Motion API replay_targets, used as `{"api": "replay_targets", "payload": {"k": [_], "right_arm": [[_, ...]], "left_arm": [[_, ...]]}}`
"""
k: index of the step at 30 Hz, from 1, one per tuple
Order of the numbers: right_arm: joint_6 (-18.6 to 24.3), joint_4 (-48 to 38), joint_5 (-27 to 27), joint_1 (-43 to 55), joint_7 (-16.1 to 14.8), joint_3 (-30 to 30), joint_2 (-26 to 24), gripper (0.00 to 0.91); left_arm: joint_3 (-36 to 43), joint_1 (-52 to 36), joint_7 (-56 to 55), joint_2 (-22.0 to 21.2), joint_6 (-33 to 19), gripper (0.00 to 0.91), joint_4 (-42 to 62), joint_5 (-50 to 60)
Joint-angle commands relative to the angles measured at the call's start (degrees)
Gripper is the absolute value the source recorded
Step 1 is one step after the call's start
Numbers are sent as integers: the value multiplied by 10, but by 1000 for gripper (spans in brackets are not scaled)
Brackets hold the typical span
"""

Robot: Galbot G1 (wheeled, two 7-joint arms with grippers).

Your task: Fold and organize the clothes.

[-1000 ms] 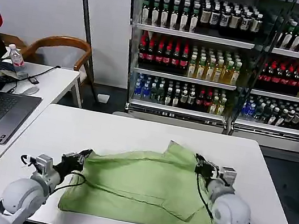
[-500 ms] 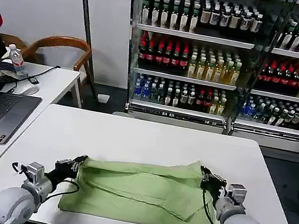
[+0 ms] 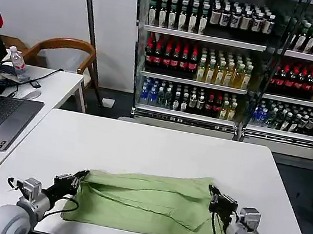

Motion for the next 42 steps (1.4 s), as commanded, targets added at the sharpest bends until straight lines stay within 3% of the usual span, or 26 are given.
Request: {"api": "replay_targets", "payload": {"k": [1,10,11,12,22,28,38,39,40,41,42], "right_arm": [[-1,24,-7,-44,0,9,-2,0],[2,10,-45,-56,-8,8,1,0],[4,10,-55,-62,-14,6,1,121],[4,10,-61,-63,-15,5,1,907],[16,27,-58,-77,-31,68,-9,907],[25,49,-79,-93,-34,85,5,907],[33,49,-116,-100,-39,71,19,907],[33,48,-116,-100,-39,72,19,907],[33,47,-117,-99,-39,72,19,907],[33,46,-117,-99,-39,72,20,907],[33,44,-117,-96,-39,71,20,907]], "left_arm": [[-10,12,8,1,-12,60,26,9],[-11,20,15,-3,-10,71,13,14],[-13,26,16,-2,-10,907,12,18],[-15,28,16,-2,-11,907,10,21],[-43,56,-85,0,-2,907,-72,-14],[38,51,-294,-25,22,907,-71,-42],[81,21,-363,-54,20,907,-23,-53],[83,22,-363,-54,22,695,-27,-53],[85,24,-360,-53,25,202,-33,-53],[87,24,-358,-53,30,81,-35,-54],[91,25,-358,-52,34,40,-39,-53]]}}
